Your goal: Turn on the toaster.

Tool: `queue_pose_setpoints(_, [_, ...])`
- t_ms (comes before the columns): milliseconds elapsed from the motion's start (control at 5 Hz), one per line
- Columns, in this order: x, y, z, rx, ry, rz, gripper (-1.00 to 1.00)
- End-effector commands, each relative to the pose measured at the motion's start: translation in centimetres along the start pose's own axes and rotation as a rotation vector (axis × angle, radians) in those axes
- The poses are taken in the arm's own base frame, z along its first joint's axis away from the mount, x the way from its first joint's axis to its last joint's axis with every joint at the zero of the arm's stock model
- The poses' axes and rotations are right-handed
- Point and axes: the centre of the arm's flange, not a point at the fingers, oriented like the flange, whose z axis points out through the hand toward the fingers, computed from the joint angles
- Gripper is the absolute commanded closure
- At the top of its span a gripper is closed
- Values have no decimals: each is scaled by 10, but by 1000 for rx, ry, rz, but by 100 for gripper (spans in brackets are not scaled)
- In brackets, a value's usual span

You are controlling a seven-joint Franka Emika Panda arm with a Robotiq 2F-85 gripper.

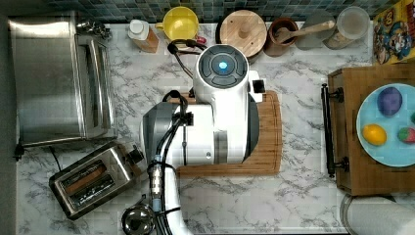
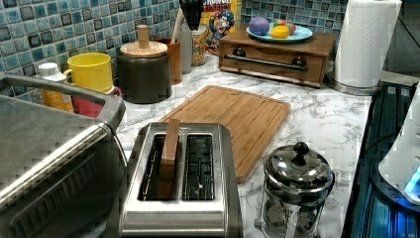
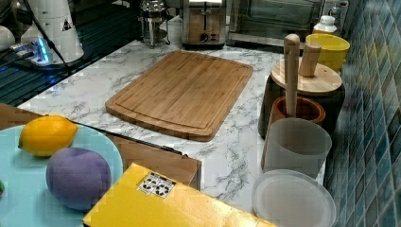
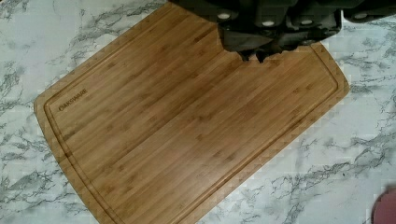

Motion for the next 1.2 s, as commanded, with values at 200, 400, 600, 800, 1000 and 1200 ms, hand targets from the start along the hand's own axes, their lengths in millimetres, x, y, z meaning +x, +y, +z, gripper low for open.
queue_pose_setpoints(200, [-1, -1, 0, 3, 3, -23, 100])
queue_pose_setpoints(400, [-14, -13, 5, 50, -40, -212, 100])
queue_pose_setpoints(600, [-44, -27, 9, 136, -21, -431, 100])
queue_pose_setpoints(800, [-65, -38, 8, 192, -11, -577, 100])
queue_pose_setpoints(1000, [-85, -54, 17, 212, -41, -718, 100])
queue_pose_setpoints(1200, [-98, -56, 19, 270, -37, -823, 100])
